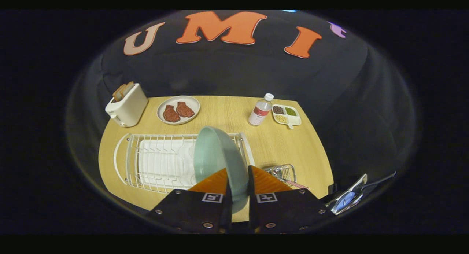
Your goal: Take the plate from the dish rack, then take the spoon from the basket and place it into the plate.
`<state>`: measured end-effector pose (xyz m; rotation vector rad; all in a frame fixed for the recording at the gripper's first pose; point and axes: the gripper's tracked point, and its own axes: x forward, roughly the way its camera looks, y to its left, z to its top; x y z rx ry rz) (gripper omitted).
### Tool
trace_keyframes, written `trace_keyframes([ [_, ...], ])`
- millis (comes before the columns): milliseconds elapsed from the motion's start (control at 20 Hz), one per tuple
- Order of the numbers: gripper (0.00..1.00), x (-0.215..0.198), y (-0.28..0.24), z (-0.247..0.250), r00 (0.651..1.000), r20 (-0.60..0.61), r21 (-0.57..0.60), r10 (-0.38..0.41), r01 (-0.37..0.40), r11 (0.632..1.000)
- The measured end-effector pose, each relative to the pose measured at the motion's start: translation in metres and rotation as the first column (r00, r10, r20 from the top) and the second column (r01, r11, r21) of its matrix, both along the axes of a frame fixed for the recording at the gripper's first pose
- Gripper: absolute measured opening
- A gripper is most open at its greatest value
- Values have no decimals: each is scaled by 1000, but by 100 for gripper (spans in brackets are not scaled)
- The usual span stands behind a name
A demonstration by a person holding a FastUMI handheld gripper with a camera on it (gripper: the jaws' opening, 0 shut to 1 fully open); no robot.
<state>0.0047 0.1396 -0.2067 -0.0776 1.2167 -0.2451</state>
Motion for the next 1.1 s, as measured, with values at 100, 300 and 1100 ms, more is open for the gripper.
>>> trace_keyframes([
  [100,19,-12,-8,3,1000,2,51,-17,17,999],
  [300,19,-38,-18,-2,999,-15,185,-31,33,982],
  [1100,19,-152,-55,-40,998,-58,566,-1,34,824],
])
